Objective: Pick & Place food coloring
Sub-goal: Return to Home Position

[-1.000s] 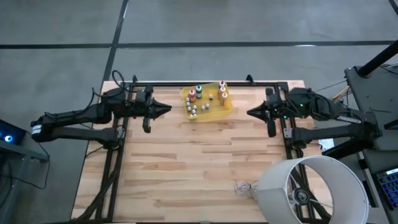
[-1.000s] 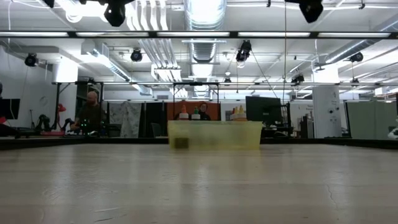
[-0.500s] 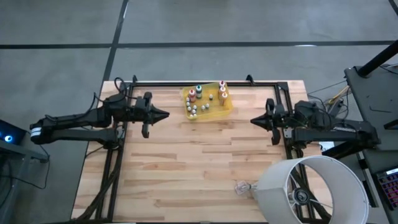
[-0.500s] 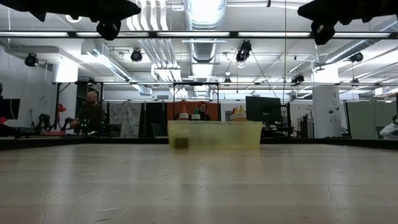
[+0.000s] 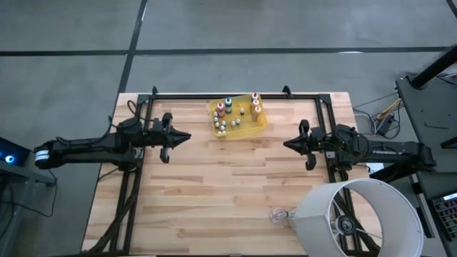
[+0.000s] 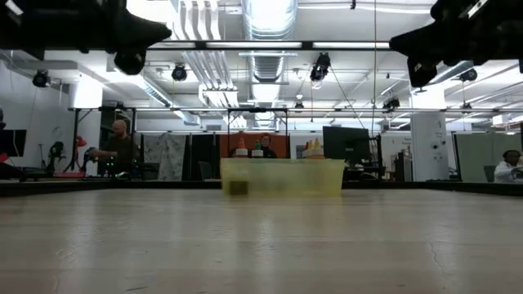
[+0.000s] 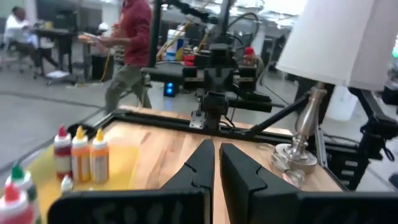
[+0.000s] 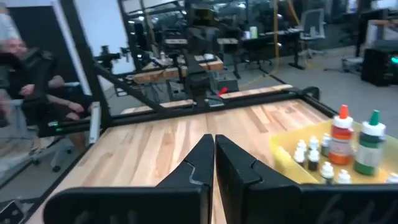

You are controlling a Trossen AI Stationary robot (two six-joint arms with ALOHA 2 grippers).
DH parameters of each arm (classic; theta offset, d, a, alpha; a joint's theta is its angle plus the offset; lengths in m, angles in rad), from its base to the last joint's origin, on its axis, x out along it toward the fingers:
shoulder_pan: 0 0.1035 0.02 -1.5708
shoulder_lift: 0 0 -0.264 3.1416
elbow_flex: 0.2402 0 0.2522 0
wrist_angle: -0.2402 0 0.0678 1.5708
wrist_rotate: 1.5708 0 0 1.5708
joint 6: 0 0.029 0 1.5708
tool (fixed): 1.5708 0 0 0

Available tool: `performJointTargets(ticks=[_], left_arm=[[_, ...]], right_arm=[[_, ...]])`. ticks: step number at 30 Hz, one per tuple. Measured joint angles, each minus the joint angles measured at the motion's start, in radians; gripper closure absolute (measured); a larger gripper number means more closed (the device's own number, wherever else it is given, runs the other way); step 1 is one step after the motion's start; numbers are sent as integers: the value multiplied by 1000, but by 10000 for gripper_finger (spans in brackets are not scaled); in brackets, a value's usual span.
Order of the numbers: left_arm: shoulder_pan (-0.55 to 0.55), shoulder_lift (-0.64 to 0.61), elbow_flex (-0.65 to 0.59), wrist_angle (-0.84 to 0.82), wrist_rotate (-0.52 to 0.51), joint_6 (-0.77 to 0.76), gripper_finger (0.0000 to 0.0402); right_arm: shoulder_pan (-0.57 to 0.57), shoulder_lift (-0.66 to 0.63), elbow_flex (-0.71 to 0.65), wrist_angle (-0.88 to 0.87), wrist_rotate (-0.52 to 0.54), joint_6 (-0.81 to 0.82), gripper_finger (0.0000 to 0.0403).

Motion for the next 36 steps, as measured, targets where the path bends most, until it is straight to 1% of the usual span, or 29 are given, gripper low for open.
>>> performJointTargets(ticks=[3,6,10,13,24,30,36], left_arm=[[0,-50,-43,-7,-22,-34,401],[0,-88,-82,-11,-28,-10,401],[0,-124,-128,-19,-87,4,401],[0,-139,-152,-22,-94,4,401],[0,-182,-179,-109,-116,3,401],[0,-218,-215,-111,-190,23,401],[0,-258,-245,-104,-193,28,401]], right_arm=[[1,0,-21,30,-34,12,394],[0,1,-25,28,-35,20,394],[0,-1,-25,28,-35,4,394],[0,-1,-26,27,-35,-14,394],[0,-1,-77,24,-32,-9,394],[0,0,-88,25,-32,-15,394],[0,0,-100,57,-31,-35,394]])
